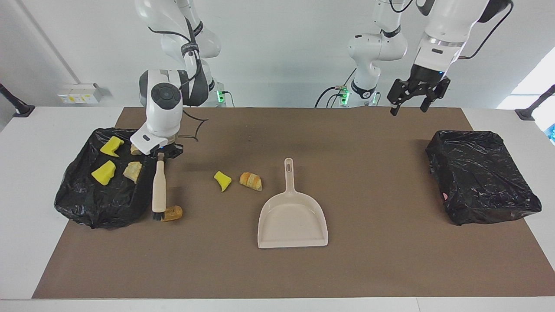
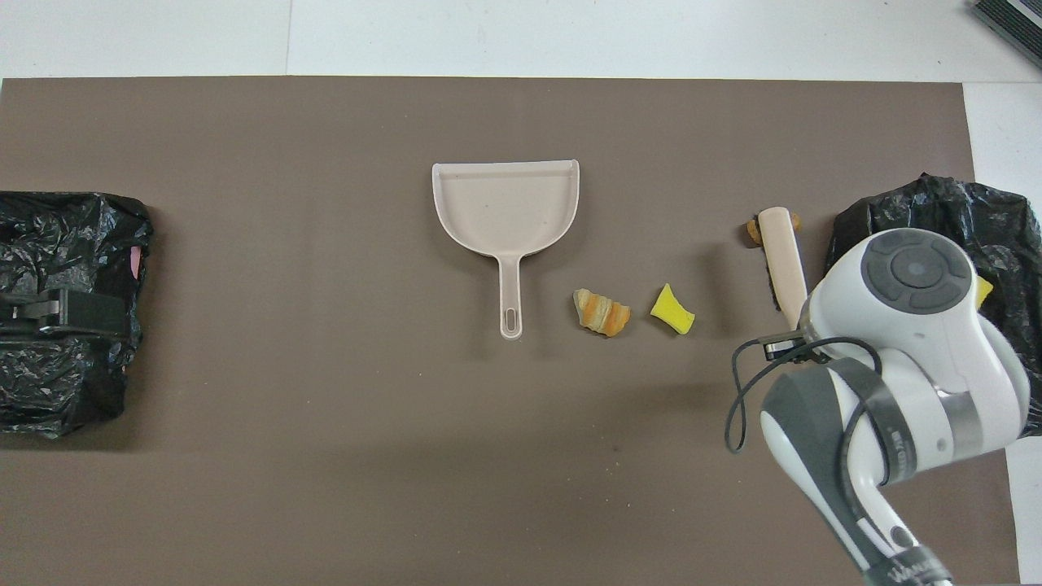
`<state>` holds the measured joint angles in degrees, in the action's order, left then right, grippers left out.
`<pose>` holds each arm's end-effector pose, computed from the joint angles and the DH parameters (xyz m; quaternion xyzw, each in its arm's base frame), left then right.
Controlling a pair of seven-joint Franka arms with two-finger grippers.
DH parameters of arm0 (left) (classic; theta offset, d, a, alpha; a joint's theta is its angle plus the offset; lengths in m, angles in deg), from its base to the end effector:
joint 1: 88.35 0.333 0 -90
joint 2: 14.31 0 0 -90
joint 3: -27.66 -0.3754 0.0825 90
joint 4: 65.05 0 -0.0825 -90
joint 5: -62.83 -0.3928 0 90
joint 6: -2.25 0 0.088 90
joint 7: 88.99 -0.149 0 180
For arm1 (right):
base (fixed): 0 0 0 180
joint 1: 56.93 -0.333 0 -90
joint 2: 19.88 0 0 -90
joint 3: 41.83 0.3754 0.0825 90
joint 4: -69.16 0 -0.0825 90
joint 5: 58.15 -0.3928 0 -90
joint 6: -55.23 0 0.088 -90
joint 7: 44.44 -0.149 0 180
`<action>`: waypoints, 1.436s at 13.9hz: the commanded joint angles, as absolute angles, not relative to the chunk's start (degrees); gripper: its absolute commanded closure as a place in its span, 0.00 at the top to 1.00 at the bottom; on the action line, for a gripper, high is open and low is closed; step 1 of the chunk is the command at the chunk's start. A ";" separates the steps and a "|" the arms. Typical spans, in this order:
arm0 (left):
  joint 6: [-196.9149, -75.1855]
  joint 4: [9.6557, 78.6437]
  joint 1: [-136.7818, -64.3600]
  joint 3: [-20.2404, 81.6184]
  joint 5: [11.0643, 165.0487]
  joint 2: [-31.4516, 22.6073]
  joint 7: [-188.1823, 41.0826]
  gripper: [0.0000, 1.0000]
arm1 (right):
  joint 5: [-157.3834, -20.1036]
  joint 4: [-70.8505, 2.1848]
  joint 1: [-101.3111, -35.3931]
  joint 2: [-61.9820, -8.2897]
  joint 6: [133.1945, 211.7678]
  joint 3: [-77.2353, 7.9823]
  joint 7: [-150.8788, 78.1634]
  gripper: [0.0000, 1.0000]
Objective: Sweep and dump trash in bin
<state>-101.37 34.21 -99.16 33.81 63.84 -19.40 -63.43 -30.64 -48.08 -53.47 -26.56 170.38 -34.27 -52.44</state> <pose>0.5324 -0.1674 0.6351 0.9937 0.0759 0.0751 0.0335 0.5698 -0.0057 0.3939 0.9735 0.0842 -0.0515 0.2061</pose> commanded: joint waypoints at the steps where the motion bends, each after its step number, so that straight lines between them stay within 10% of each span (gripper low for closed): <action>1: -106.90 34.62 -105.13 33.02 63.71 -14.66 -56.49 1.00 | -27.22 -44.58 -51.57 -29.99 171.51 -33.30 -51.74 0.00; 20: -134.25 41.47 -126.94 33.02 63.62 5.73 -50.49 1.00 | -52.79 -36.06 -55.88 -31.66 155.97 -32.07 -39.18 0.00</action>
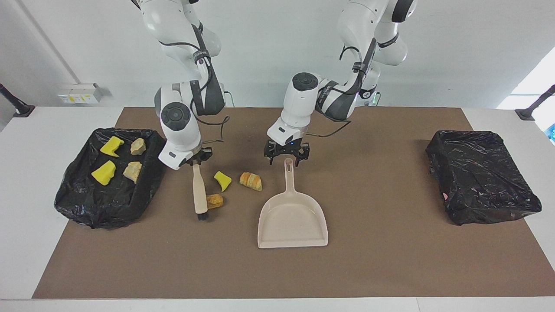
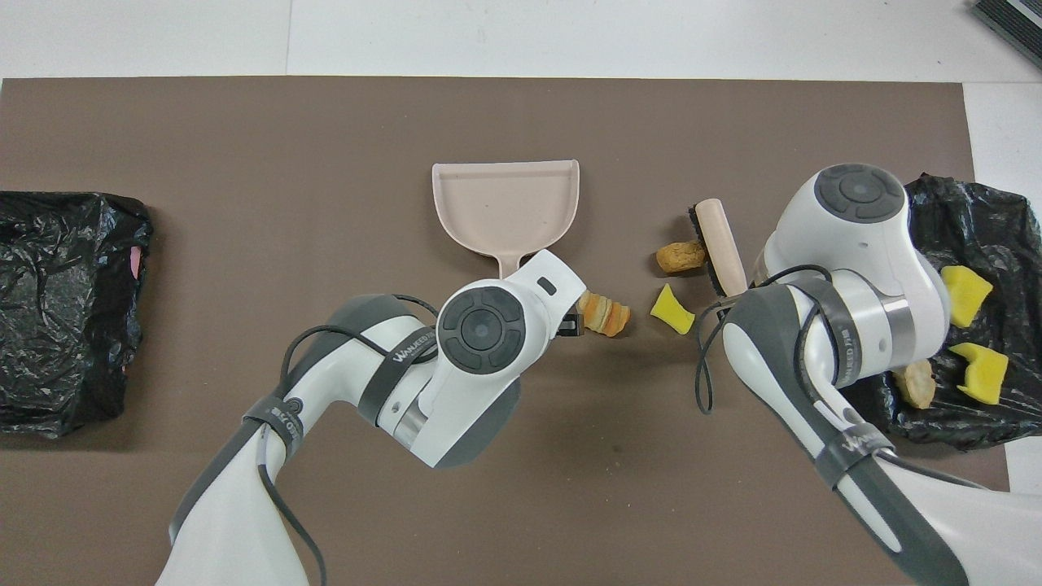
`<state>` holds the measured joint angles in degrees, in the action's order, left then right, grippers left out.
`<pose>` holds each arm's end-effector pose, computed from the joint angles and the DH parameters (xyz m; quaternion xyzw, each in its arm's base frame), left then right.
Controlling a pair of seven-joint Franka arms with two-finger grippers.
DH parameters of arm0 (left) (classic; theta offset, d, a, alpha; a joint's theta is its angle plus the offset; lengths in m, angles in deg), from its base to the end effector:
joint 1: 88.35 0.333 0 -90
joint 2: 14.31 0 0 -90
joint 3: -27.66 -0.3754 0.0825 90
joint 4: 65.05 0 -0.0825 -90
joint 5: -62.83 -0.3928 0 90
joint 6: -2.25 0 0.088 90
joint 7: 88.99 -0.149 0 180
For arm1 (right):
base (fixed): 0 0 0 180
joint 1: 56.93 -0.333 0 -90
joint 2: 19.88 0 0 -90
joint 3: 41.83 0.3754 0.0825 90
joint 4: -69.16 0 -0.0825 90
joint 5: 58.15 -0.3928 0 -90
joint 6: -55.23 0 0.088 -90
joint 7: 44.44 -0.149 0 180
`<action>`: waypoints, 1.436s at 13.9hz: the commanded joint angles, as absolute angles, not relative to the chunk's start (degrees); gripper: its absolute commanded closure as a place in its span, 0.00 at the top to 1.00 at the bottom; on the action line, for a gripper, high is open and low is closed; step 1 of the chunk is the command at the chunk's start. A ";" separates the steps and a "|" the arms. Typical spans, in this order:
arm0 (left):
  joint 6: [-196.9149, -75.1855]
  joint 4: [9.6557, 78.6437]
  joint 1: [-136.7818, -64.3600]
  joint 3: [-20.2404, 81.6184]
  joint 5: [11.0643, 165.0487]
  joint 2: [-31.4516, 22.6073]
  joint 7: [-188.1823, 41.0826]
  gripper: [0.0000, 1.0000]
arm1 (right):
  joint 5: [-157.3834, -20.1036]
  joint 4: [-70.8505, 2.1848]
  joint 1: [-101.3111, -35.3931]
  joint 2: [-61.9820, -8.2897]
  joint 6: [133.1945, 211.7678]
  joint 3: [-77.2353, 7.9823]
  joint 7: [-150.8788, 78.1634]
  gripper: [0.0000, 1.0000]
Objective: Sweep and dump trash in bin
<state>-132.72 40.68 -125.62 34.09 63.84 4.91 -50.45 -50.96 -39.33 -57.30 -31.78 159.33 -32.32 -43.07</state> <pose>0.4973 -0.4684 0.3728 0.9952 -0.0345 0.0501 0.0768 0.5763 0.0807 0.3900 0.9819 0.1211 -0.1363 0.0512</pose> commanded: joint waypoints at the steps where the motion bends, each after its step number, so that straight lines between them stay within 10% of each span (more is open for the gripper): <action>1: -134.25 41.13 -126.59 32.94 63.54 5.73 -50.58 1.00 | -52.79 -35.79 -55.35 -31.66 155.78 -32.25 -37.69 0.00; 5: -134.78 40.86 -126.06 32.93 63.45 5.82 -50.50 0.96 | -52.53 -39.63 -53.23 -30.18 160.16 -32.42 -37.14 0.00; 9: -134.34 40.86 -126.15 32.93 63.19 5.82 -51.72 0.00 | -52.79 -44.57 -53.24 -28.32 163.34 -32.33 -38.29 0.00; 20: -131.17 41.38 -125.09 32.41 63.01 4.77 -60.52 0.00 | -57.19 -51.60 -54.72 -26.39 168.70 -32.07 -42.07 0.00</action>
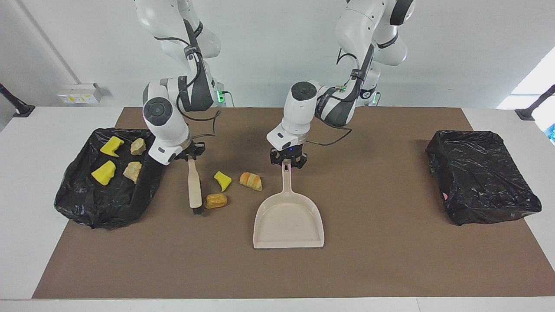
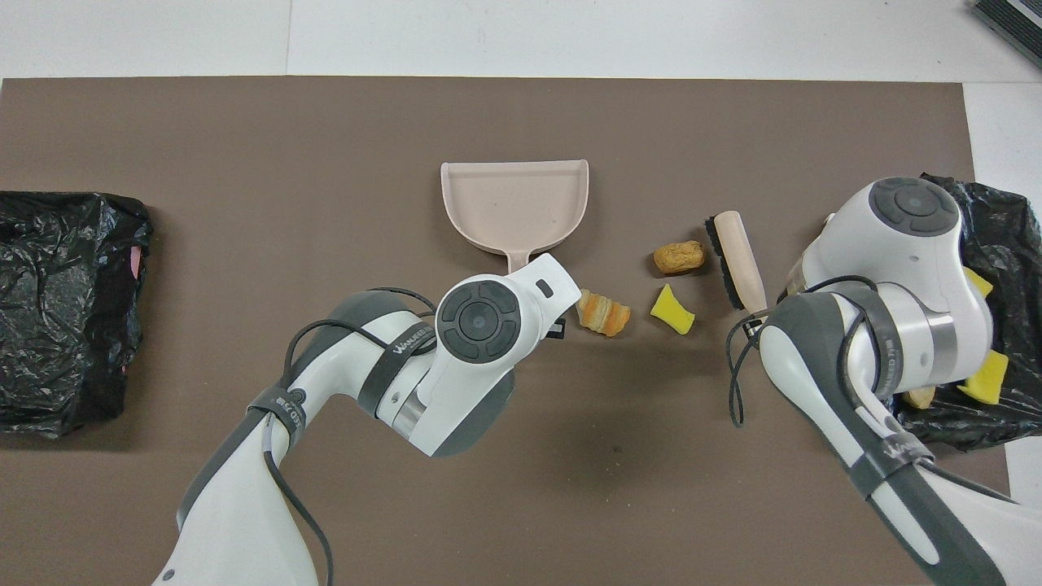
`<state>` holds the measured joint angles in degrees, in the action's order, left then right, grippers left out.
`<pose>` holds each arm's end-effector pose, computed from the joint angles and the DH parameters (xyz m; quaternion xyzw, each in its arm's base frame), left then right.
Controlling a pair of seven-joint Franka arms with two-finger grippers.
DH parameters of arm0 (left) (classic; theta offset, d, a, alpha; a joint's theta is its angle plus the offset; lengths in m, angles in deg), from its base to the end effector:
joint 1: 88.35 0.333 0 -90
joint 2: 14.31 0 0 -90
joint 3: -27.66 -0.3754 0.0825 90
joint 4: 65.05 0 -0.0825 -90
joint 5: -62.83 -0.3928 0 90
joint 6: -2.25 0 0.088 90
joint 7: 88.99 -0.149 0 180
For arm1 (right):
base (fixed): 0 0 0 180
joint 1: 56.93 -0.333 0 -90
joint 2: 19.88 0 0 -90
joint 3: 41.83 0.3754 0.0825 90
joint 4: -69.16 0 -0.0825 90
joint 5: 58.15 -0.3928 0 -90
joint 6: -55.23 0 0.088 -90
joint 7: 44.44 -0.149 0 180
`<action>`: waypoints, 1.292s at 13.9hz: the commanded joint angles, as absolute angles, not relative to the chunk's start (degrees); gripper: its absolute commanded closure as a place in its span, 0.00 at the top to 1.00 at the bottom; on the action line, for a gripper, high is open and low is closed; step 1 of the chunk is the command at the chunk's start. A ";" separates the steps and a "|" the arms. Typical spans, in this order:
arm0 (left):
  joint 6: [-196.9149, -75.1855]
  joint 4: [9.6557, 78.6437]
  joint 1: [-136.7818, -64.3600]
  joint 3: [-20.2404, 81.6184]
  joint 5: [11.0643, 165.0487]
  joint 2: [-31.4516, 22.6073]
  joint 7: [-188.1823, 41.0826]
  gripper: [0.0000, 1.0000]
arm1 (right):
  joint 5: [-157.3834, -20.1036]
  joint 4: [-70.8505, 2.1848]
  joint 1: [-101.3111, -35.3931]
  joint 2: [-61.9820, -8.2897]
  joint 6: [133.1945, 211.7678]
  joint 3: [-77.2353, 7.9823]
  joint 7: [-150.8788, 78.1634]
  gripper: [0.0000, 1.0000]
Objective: Sweep and dump trash in bin
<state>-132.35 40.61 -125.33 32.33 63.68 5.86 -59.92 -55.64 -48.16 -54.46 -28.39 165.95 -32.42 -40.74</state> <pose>0.5129 -0.4515 0.3608 0.9917 -0.1009 0.0515 0.0604 0.5468 0.0601 0.3633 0.9861 0.1029 -0.1301 0.0109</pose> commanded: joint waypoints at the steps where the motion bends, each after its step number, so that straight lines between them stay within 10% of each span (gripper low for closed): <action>1: -131.43 41.47 -125.09 32.41 63.27 4.77 -59.65 0.01 | -57.19 -51.61 -55.16 -26.39 168.79 -32.16 -42.07 0.00; 4: -132.23 41.56 -124.65 32.50 63.80 4.85 -57.27 0.77 | -57.19 -51.69 -55.08 -26.47 168.79 -32.16 -41.98 0.00; 7: -133.80 41.56 -123.60 32.50 63.80 5.03 -57.26 1.00 | -57.19 -51.61 -55.08 -26.47 168.79 -32.16 -41.98 0.00; 18: -143.30 41.12 -121.66 32.58 63.71 7.31 -58.14 0.96 | -57.19 -51.34 -54.82 -25.07 162.20 -32.25 -46.55 0.00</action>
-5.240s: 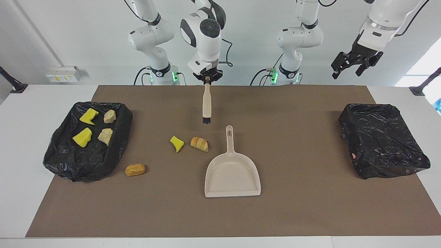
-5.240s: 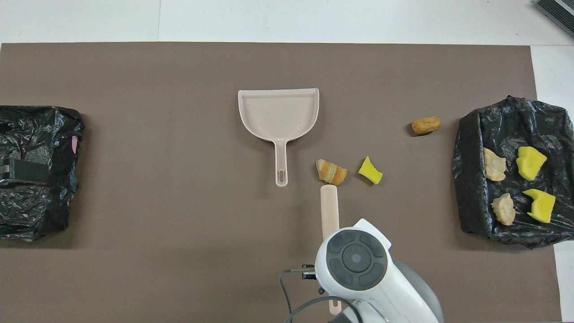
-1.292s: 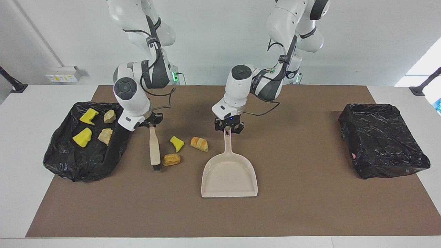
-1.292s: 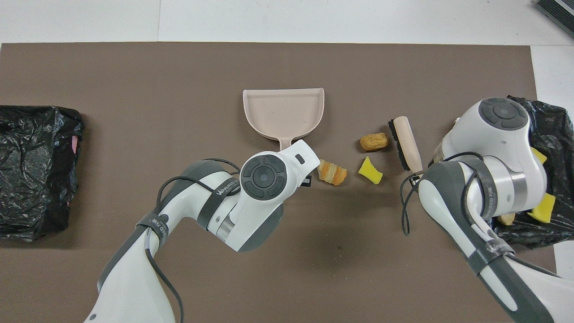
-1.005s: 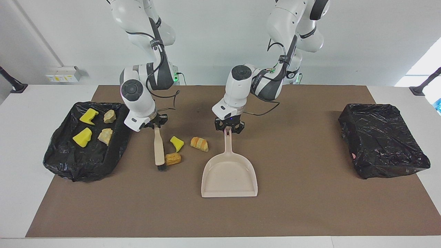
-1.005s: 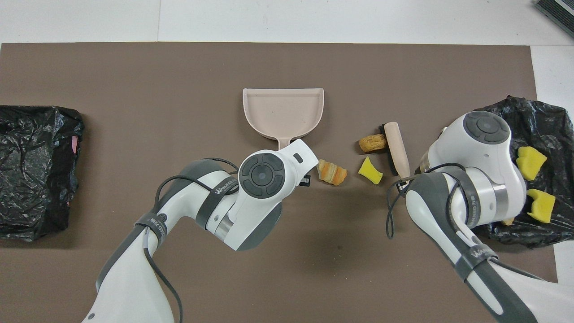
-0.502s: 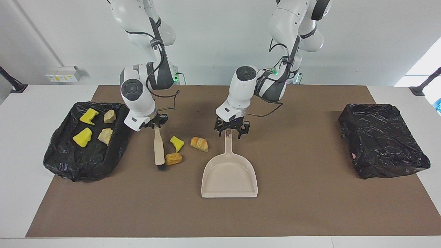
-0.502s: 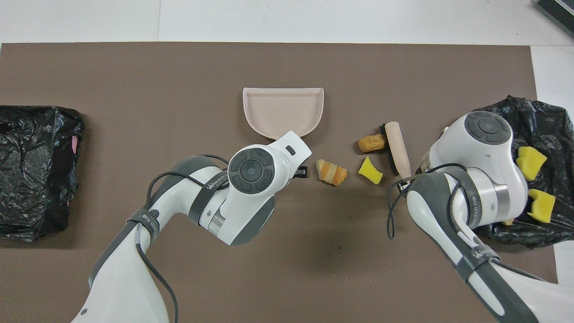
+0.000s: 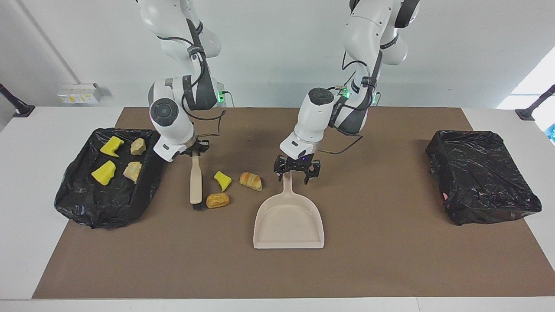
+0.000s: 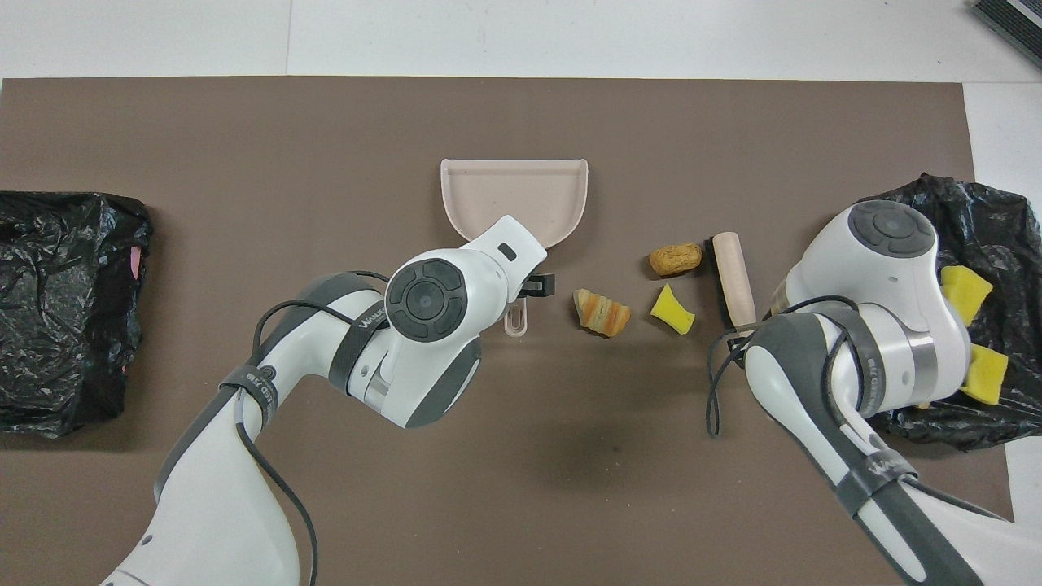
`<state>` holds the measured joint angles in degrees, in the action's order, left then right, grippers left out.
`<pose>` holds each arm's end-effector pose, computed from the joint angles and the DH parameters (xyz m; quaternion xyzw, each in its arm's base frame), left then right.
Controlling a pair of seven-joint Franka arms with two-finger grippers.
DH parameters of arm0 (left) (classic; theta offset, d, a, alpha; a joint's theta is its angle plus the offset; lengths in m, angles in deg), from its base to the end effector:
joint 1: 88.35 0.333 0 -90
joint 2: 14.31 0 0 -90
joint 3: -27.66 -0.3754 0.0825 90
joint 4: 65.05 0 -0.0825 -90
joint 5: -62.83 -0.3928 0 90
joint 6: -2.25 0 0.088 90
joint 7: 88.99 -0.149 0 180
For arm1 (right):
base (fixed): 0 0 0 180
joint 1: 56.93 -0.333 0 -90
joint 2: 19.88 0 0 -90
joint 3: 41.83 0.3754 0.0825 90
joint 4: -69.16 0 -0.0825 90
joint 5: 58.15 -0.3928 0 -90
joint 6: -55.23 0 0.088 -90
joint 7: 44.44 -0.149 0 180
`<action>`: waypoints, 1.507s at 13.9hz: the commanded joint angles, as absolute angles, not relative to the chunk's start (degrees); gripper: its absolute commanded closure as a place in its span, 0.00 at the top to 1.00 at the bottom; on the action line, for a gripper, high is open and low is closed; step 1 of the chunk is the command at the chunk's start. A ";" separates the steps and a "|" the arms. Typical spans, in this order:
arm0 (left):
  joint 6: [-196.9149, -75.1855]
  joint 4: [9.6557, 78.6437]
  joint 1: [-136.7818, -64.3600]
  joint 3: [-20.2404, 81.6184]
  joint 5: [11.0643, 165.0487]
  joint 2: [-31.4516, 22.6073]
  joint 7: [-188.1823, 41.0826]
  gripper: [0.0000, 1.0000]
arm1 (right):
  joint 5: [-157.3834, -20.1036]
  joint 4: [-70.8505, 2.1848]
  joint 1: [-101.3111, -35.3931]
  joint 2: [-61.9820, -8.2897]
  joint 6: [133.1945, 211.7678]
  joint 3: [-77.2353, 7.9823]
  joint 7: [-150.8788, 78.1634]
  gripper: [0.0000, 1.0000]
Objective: Sweep and dump trash in bin
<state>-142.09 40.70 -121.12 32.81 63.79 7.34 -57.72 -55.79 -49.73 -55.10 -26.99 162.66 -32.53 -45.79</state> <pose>0.5592 -0.4291 0.3625 0.9877 -0.0458 0.1094 0.1019 0.5269 0.0630 0.3627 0.9850 0.0629 -0.1593 0.0207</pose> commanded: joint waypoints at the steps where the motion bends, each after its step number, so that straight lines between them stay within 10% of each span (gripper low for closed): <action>1: -143.04 41.21 -121.66 32.67 63.71 7.31 -58.32 0.72 | -57.19 -51.52 -54.82 -24.98 162.28 -32.16 -46.21 0.00; 9: -142.34 41.39 -121.75 32.76 63.71 7.23 -59.02 0.01 | -57.10 -51.43 -53.41 -24.72 158.24 -32.25 -43.65 0.00; 21: -124.42 40.77 -113.59 32.23 62.92 0.99 -99.58 0.00 | -59.02 -52.13 -57.80 -25.07 160.96 -32.07 -51.30 0.00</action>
